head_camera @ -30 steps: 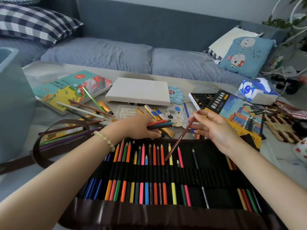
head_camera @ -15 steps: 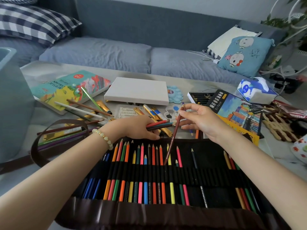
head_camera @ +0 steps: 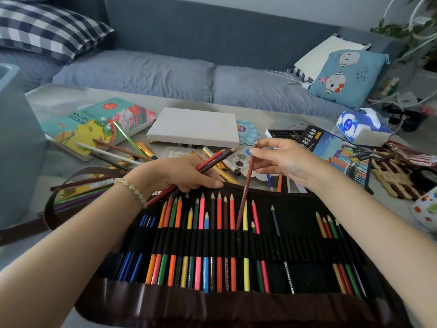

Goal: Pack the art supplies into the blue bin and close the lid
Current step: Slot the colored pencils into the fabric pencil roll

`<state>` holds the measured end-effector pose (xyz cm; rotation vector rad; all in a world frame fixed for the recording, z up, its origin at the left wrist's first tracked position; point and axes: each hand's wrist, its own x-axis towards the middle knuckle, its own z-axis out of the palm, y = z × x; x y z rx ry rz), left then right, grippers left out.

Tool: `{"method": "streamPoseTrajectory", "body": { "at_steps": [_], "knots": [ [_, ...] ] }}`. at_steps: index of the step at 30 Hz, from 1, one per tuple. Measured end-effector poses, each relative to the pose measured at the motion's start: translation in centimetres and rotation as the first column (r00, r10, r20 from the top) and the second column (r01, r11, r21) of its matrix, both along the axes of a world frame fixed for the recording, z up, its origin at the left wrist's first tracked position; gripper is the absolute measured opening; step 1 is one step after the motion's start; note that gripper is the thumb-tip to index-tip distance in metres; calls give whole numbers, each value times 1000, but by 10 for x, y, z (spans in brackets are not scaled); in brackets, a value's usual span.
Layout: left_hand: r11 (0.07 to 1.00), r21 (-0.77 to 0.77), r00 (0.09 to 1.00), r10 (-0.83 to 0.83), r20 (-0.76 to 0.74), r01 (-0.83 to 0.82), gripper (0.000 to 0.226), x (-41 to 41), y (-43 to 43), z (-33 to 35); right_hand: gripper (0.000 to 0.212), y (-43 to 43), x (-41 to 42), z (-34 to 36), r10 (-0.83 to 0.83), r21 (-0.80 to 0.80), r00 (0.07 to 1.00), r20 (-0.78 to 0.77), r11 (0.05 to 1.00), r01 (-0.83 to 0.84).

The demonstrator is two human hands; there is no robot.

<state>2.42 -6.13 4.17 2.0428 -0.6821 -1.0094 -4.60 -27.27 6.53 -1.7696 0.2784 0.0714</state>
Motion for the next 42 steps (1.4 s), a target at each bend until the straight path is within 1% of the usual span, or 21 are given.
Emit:
{"method": "streamPoseTrajectory", "body": {
  "at_steps": [3, 6, 9, 12, 13, 14, 17, 18, 19, 21, 23, 25, 29, 31, 33, 34, 35, 37, 38, 40, 42],
  "knots": [
    [1000, -14, 999, 2, -45, -2, 17, -1, 1, 0, 7, 6, 7, 0, 13, -84, 1000, 1, 996, -13],
    [999, -27, 998, 15, -65, -17, 13, -1, 2, 2, 7, 8, 12, 2, 25, -107, 1000, -10, 994, -26],
    [998, -49, 997, 34, -70, -37, 10, -2, 2, 2, 9, 13, 12, 0, 63, -155, 993, -97, 985, -78],
    [998, -53, 998, 40, -56, -43, 11, -2, 2, 0, 13, 22, 6, -7, 178, -169, 957, -227, 961, -219],
    [998, -48, 998, 45, -53, -47, 12, -1, 2, -1, 13, 24, 4, -9, 210, -167, 943, -258, 952, -257],
    [997, -44, 997, 54, -57, -57, 13, 0, 3, -2, 13, 24, 3, -11, 215, -147, 939, -267, 954, -260],
    [995, -42, 992, 88, -93, -92, 17, 2, 4, -4, 7, 21, 5, -12, 133, 0, 963, -234, 991, -137],
    [995, -38, 991, 90, -94, -94, 17, 2, 4, -4, 8, 18, 6, -12, 116, 14, 966, -230, 993, -116],
    [995, -34, 991, 93, -92, -96, 18, 2, 3, -5, 9, 16, 6, -13, 117, -8, 965, -233, 992, -122],
    [994, -30, 990, 100, -96, -103, 19, 2, 3, -5, 9, 14, 5, -13, 177, -85, 950, -258, 975, -205],
    [994, -23, 990, 104, -98, -107, 21, 2, 3, -6, 7, 13, 0, -14, 264, -154, 919, -291, 936, -318],
    [994, -11, 989, 110, -99, -112, 22, 3, 2, -7, 8, 14, -7, -17, 302, -227, 908, -292, 900, -372],
    [993, 15, 989, 117, -86, -116, 25, 3, -1, -10, 13, 9, -15, -24, 308, -296, 916, -257, 877, -378],
    [994, 32, 993, 106, -55, -104, 24, 1, -3, -11, 17, 6, -15, -25, 302, -337, 920, -249, 864, -375],
    [996, -5, 996, 94, 1, -94, 30, -3, -5, -10, 19, 6, -15, -26, 253, -351, 949, -189, 885, -306],
    [991, -77, 994, 113, 0, -112, 35, -4, -6, -9, 21, 8, -15, -26, 205, -320, 969, -142, 916, -240],
    [975, -166, 989, 140, -39, -145, 38, -5, -8, -8, 23, 9, -14, -26, 144, -261, 985, -98, 951, -165],
    [931, -309, 977, 155, -145, -194, 34, -9, -11, -4, 28, 13, -13, -25, 28, -105, 999, -36, 994, -31],
    [920, -344, 976, 135, -172, -188, 32, -12, -13, -2, 29, 15, -13, -25, -18, -15, 1000, -14, 1000, 18],
    [921, -363, 984, 85, -160, -138, 33, -16, -19, 0, 22, 19, -13, -24, -74, 136, 997, 6, 988, 72],
    [924, -368, 988, 58, -146, -109, 35, -20, -25, 1, 15, 21, -14, -24, -98, 187, 995, 4, 978, 95]
  ]
}}
